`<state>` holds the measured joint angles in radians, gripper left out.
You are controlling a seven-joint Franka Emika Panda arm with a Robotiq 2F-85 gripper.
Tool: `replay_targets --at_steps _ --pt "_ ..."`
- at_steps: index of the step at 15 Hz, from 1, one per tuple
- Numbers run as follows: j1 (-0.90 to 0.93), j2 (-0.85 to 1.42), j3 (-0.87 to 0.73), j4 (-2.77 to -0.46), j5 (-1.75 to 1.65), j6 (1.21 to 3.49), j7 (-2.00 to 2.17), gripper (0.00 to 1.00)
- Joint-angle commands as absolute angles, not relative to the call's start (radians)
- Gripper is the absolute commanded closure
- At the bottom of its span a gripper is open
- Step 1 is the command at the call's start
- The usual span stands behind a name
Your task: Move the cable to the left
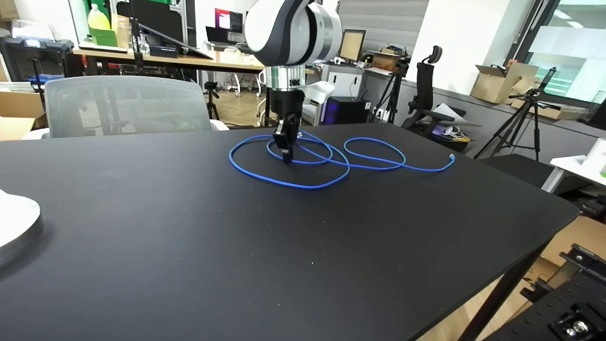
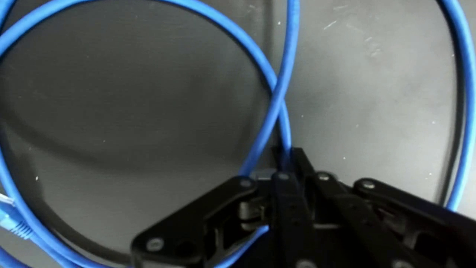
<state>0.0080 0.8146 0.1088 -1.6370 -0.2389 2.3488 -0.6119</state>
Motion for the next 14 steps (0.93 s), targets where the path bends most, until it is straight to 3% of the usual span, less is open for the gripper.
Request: replay_targets --at_steps 1,14 --pt "0.038 0.746 0.117 -1.663 -0.245 2.365 -0.567 0.98" --pt "0.118 0.412 0.275 -1.894 -0.119 2.296 -0.552 0.98"
